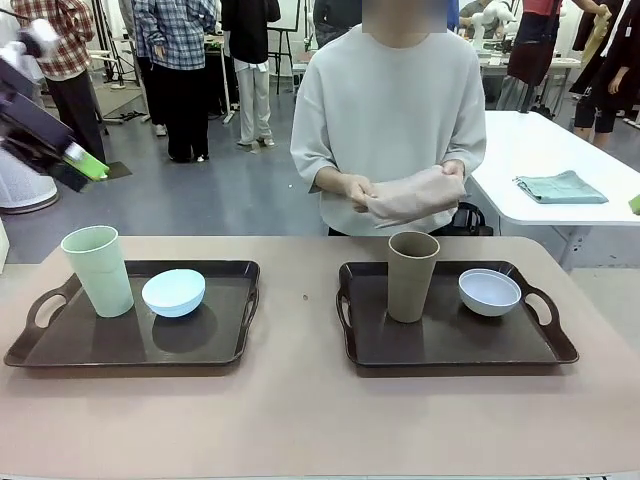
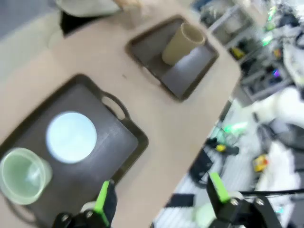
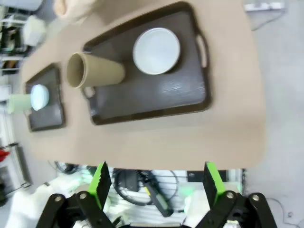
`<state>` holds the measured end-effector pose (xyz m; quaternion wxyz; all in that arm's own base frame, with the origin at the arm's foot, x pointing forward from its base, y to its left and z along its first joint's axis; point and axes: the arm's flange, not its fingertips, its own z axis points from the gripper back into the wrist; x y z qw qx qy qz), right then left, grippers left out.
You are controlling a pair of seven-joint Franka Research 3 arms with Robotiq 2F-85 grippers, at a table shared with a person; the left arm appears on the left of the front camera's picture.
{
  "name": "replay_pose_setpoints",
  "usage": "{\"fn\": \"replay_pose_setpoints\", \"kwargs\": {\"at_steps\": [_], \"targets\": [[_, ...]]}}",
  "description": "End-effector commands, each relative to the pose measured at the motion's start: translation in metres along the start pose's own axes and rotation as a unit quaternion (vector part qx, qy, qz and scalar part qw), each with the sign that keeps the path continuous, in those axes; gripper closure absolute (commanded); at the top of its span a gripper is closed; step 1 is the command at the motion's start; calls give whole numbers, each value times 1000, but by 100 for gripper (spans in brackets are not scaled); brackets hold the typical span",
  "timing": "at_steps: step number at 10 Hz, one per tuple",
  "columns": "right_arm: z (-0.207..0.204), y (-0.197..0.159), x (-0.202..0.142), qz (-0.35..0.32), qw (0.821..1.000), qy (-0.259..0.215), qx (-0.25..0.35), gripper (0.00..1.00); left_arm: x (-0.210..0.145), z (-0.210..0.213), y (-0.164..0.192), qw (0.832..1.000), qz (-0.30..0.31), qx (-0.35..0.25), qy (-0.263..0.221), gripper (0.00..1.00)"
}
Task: Set up a tray with a mat and arrange the tableware.
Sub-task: Pick up the Picnic Bowl and Reusable plastic cup from the Handle tray in front of the human's position and hold them in the air.
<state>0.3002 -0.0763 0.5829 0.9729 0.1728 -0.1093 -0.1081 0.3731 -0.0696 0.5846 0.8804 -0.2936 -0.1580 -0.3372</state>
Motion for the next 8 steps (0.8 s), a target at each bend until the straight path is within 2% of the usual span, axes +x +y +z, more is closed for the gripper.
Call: {"fn": "replay_pose_setpoints", "kwargs": {"at_steps": [1, 2, 4, 7, 8], "targets": [[-21, 17, 22, -19, 997, -19, -71, 0, 29, -46, -8, 991, -110, 70, 19, 0], [-37, 22, 28, -26, 995, -9, -91, 0, 42, -73, -23, 982, -156, 103, 29, 0], [-70, 33, 37, -29, 996, 10, -87, 0, 62, -123, -43, 964, -231, 124, 32, 0], [-97, 34, 45, -30, 996, 12, -86, 0, 76, -179, -47, 962, -255, 89, 25, 0], [-94, 33, 46, -31, 997, 13, -70, 0, 74, -180, -44, 973, -224, 56, 31, 0]]}}
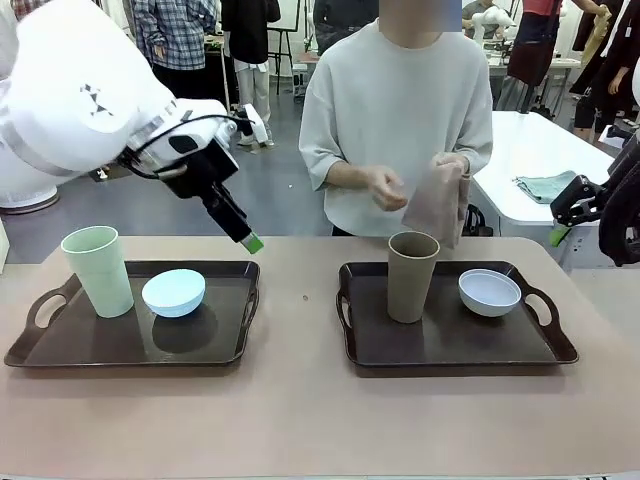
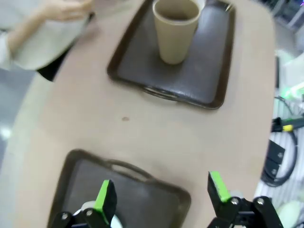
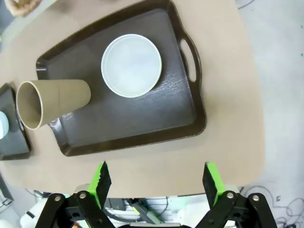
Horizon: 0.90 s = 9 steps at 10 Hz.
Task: Set up a tray with a mat and arrange the tableware.
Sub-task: Pick up the Picnic Bowl and Reusable plastic cup from the Handle tray in front of the human's position and hold them in the air.
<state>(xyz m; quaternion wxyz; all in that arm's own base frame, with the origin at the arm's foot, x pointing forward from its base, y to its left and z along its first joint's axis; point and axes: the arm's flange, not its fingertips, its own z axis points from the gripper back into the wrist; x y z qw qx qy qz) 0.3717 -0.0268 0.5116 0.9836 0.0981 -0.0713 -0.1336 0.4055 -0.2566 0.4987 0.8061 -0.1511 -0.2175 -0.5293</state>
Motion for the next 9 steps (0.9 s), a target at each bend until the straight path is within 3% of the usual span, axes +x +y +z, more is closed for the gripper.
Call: {"fn": "replay_pose_setpoints", "kwargs": {"at_steps": [1, 2, 7, 9], "targets": [[12, -9, 0, -5, 1000, -3, 27, 0, 2, 15, -2, 1000, -10, 17, 0, 0], [0, 0, 0, 0, 1000, 0, 0, 0, 2, 15, -2, 1000, -10, 17, 0, 0], [3, -2, 0, 2, 1000, -1, 10, 0, 3, 13, -2, 1000, -11, 12, -5, 0], [-20, 20, 38, 38, 998, -15, -53, 0, 41, -14, 23, 993, -101, -16, -53, 0]]}}
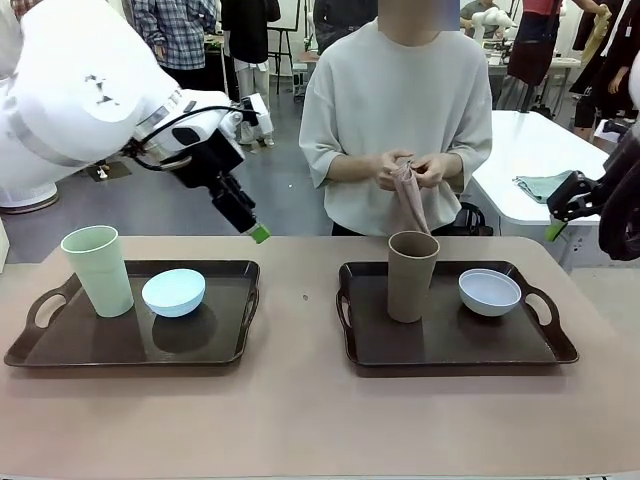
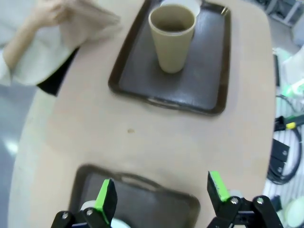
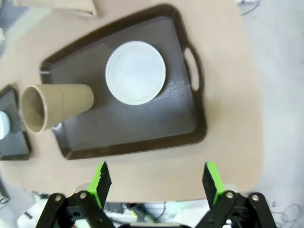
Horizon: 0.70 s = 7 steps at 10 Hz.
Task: Set up a tray with a mat and arrange the tableware.
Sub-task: Pick up the Picnic Bowl and Reusable plastic cup from the Handle tray in front of the human's position and hold them in the air.
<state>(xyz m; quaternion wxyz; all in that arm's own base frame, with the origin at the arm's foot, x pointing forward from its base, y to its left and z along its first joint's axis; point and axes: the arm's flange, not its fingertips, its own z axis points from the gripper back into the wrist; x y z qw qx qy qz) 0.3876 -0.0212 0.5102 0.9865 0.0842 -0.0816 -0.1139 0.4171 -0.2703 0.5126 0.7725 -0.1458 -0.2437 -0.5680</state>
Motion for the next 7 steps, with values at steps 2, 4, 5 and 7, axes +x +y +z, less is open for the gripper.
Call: {"fn": "replay_pose_setpoints", "kwargs": {"at_steps": [2, 4, 5, 7], "targets": [[-40, 22, 51, 42, 997, 15, -69, 0, 32, -51, 36, 993, -82, -52, -69, 0], [-68, 34, 71, 48, 995, 42, -78, 0, 48, -93, 46, 989, -95, -67, -88, 0], [-79, 41, 78, 52, 994, 54, -75, 0, 53, -109, 51, 986, -103, -80, -101, 0], [-90, 44, 84, 51, 995, 65, -59, 0, 57, -137, 47, 978, -117, -109, -133, 0]]}}
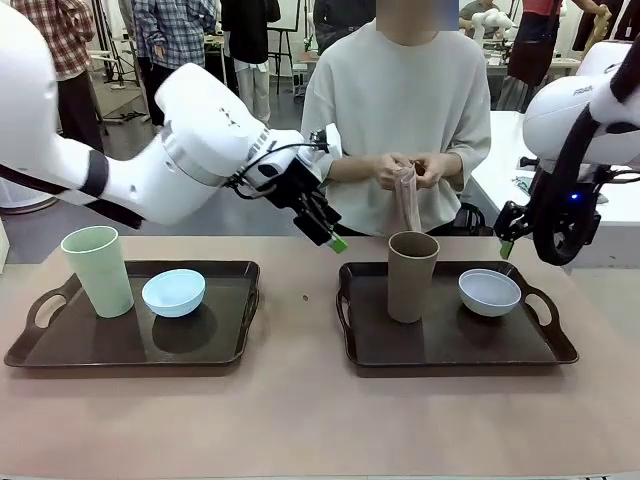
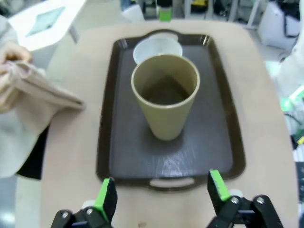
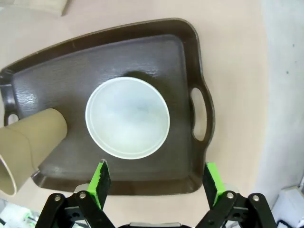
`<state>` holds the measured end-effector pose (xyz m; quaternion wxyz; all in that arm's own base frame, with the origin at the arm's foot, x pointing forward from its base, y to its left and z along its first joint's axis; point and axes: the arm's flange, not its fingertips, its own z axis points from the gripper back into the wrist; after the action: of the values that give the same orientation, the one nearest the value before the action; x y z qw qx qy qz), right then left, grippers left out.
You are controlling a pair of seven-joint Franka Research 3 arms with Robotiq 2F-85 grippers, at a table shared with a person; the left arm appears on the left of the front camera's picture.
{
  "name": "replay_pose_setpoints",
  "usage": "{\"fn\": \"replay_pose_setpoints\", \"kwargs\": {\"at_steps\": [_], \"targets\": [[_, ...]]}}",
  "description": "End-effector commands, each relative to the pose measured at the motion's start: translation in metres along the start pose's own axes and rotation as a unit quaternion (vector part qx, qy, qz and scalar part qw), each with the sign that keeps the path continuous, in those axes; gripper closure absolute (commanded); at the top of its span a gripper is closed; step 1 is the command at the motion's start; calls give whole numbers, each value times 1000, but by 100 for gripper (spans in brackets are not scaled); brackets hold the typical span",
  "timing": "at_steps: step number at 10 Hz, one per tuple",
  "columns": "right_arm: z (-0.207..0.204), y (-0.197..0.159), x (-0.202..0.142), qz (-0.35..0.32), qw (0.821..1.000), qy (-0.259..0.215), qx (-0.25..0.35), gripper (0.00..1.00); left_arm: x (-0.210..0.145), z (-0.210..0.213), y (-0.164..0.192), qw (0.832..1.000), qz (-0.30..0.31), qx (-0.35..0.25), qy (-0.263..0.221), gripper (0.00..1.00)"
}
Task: Set up a tray with a mat and arrange the tableware.
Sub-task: Pick up the Picnic Bowl and Reusable plastic cup from the Handle tray in front of the human's position and hold them in the air.
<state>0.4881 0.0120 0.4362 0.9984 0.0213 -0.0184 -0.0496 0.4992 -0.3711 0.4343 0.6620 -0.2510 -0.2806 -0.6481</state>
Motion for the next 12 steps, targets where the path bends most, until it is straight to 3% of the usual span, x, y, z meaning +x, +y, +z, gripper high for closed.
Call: {"fn": "replay_pose_setpoints", "kwargs": {"at_steps": [1, 2, 3, 5, 7, 12], "targets": [[5, -1, 9, -25, 1000, 5, 16, 0, -4, -10, 5, 999, -6, -16, -43, 0], [0, 0, 0, 0, 1000, 0, 0, 0, 1, 0, -6, 998, -45, -14, -37, 0], [0, 0, 0, 0, 1000, 0, 0, 0, 0, -11, 2, 1000, -1, -9, -14, 0], [0, -1, 4, -2, 1000, 1, 3, 0, 0, -11, 2, 1000, -1, -9, -14, 0], [-16, 2, 18, 9, 1000, 12, 17, 0, -5, -20, 6, 998, -33, -28, -43, 0], [-54, -4, 25, 19, 999, 33, 16, 0, -37, -52, 16, 994, -31, -64, -79, 0]]}}
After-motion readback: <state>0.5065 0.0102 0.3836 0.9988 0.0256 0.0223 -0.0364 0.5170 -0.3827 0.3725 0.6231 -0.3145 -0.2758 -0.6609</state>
